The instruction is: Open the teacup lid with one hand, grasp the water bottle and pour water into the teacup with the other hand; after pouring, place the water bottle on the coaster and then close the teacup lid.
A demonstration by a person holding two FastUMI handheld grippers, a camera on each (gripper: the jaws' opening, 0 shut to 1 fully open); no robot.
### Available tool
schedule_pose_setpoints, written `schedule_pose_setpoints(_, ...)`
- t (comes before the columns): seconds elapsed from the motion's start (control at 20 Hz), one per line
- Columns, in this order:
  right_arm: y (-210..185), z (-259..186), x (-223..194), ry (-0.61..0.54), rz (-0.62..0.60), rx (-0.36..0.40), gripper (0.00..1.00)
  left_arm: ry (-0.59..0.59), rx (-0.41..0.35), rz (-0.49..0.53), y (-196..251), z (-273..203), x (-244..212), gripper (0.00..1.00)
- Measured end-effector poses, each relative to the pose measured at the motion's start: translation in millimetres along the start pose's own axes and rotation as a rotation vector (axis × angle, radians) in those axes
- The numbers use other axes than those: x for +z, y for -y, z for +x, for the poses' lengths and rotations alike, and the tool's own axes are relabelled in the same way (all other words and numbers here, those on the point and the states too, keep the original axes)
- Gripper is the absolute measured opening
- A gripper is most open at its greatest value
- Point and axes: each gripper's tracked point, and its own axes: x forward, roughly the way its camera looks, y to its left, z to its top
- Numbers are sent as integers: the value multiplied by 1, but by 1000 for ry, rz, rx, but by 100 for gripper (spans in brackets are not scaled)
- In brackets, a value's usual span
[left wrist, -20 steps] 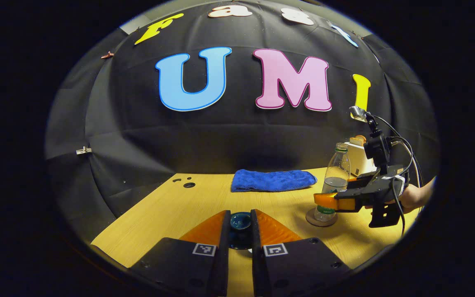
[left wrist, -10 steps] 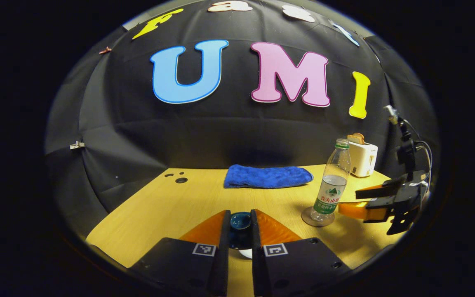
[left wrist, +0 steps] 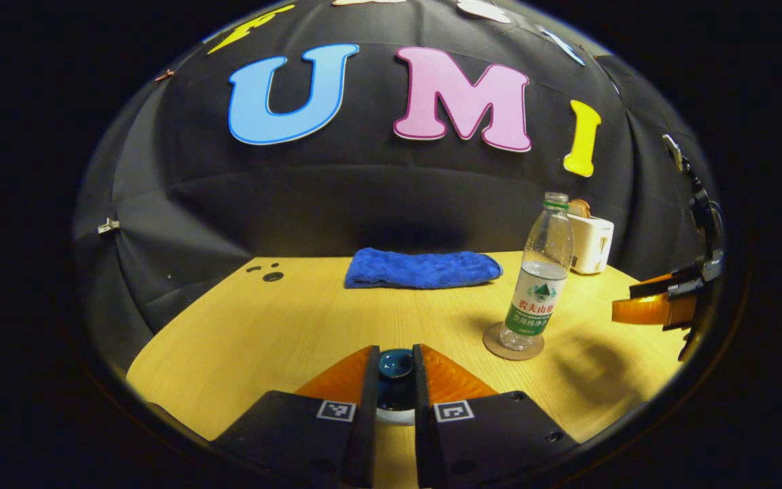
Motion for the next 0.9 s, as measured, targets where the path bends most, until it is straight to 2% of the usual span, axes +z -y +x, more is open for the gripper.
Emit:
schedule_pose_setpoints(0.45, -14, 0, -5, -12, -54, 29, 100, -37, 2, 65, 4, 9, -22, 28)
schedule_pose_setpoints(0.8, -29, 1, -3, -9, -79, 52, 99, -46, 0, 56, 3, 4, -24, 34)
schedule_pose_setpoints(0.85, -30, 1, 0, -6, -80, 52, 99, -43, 0, 55, 3, 3, -23, 30)
schedule_pose_setpoints(0.9, -30, -1, 2, -1, -79, 49, 99, -39, -3, 55, 4, 1, -22, 48)
